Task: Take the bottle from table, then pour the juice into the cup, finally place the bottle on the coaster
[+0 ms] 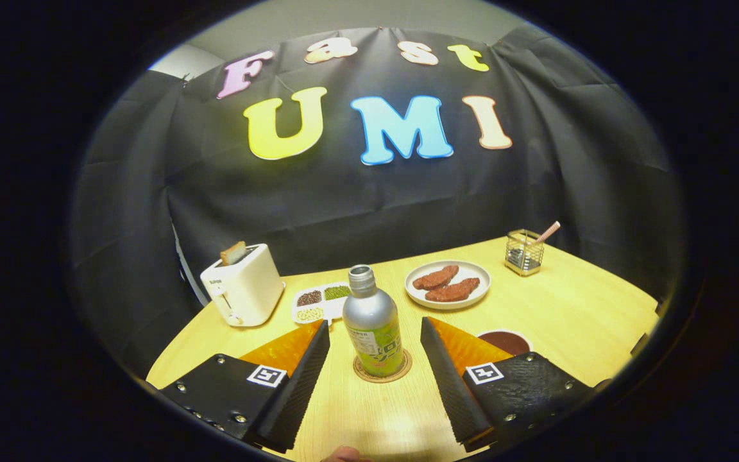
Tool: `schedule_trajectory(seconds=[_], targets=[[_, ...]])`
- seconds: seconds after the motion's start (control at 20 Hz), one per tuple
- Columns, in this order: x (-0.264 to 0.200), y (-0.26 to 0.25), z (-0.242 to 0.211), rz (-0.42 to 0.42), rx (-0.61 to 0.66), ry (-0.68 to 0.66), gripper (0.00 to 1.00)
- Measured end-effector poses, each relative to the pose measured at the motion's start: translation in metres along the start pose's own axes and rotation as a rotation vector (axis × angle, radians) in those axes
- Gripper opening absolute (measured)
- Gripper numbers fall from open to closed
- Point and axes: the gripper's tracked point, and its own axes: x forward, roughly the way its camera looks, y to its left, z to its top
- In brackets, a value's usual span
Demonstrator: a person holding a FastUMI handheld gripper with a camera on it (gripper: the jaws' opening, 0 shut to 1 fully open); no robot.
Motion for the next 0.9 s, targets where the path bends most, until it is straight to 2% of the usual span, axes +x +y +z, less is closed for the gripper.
schedule_trajectory(seconds=[0.55, 0.9], targets=[[-0.077, 0.023, 0.065, 0.073, 0.004, -0.151, 0.87], [-0.109, 0.017, 0.092, 0.081, -0.02, -0.227, 0.87]])
